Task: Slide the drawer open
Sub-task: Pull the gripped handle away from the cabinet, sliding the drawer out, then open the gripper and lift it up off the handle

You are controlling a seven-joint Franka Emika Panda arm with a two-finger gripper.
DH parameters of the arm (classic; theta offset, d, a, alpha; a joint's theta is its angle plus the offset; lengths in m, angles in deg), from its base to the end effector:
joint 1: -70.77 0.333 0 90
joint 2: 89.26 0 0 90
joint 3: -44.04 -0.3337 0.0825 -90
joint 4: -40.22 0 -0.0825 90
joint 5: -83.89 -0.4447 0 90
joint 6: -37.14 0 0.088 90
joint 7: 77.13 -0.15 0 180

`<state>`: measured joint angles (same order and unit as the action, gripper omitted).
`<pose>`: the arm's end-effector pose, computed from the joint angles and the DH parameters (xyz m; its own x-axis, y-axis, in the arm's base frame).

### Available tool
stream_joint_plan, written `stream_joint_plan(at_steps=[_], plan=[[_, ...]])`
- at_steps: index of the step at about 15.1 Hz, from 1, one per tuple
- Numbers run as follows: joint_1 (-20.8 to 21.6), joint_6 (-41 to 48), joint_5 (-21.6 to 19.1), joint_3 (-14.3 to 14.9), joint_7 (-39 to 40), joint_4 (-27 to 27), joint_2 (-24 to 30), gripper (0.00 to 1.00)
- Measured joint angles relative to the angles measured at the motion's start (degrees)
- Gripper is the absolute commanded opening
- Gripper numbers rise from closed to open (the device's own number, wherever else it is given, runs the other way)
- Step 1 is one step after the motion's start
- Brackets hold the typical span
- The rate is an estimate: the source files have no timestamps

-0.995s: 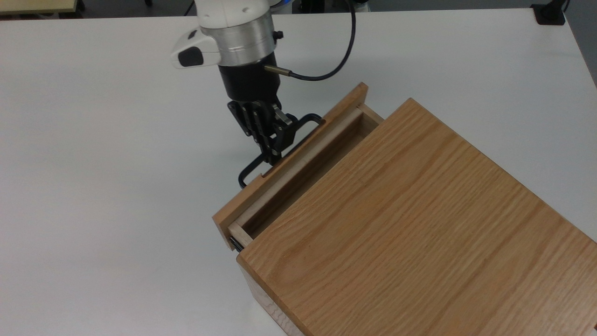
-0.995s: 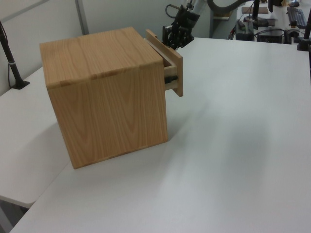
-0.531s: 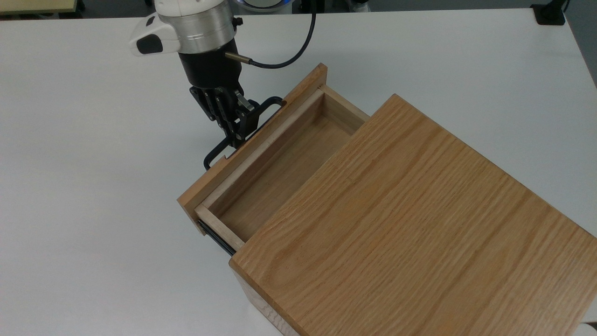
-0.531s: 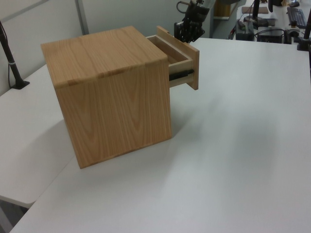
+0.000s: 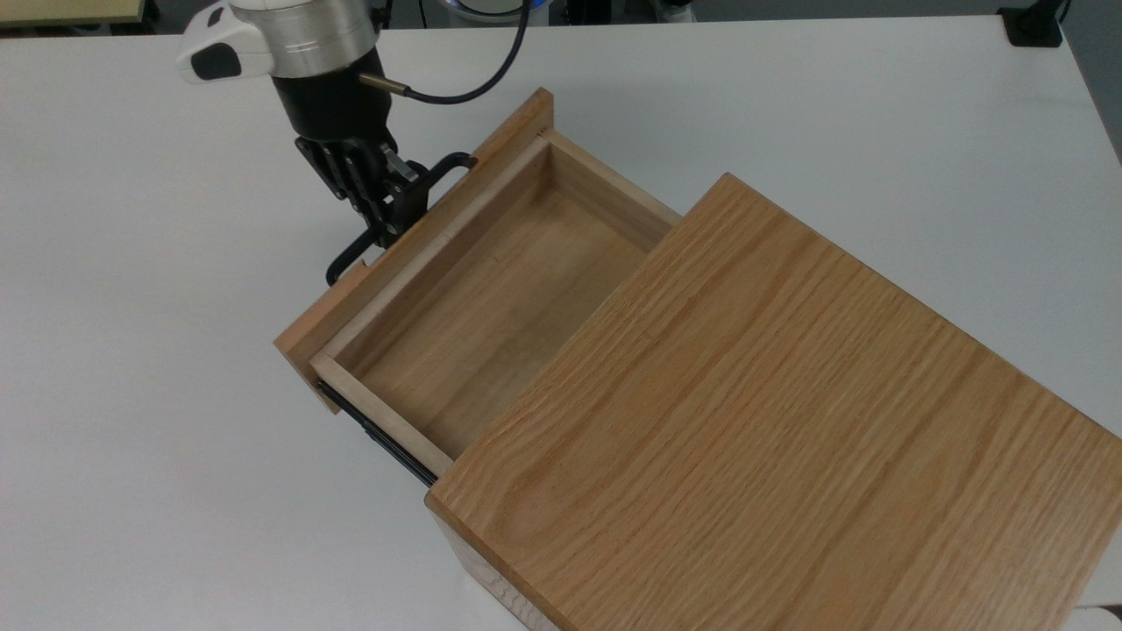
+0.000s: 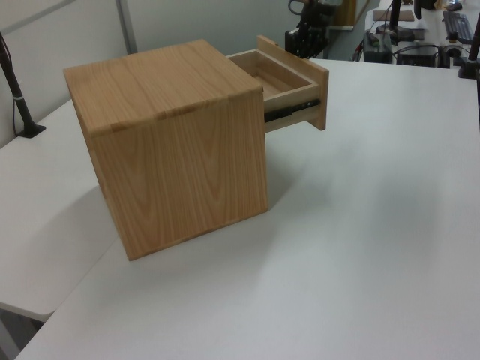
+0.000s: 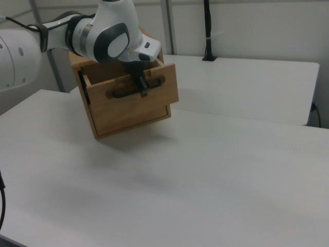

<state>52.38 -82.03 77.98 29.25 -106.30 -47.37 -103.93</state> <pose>0.7409 -0.0550 0.5099 0.7822 -0.5980 0.1748 -0.5407 -0.7910 -0.2864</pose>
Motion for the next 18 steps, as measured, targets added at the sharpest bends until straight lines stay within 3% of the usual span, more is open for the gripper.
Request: stream_joint_plan(at_steps=[3,5,6,7,10,18], plan=[[-2.31,3.35,0.00,0.12,3.24,-0.79,1.36,0.11],[-2.61,4.11,0.07,0.31,4.74,-1.13,1.81,0.20],[-2.80,4.31,0.08,0.38,5.34,-1.19,1.90,0.55],[-3.27,4.33,0.16,0.42,6.19,-1.19,1.98,1.00],[-5.13,6.02,0.23,0.69,7.30,-1.13,2.53,1.00],[-5.33,14.45,0.23,0.68,7.42,0.05,7.81,1.00]])
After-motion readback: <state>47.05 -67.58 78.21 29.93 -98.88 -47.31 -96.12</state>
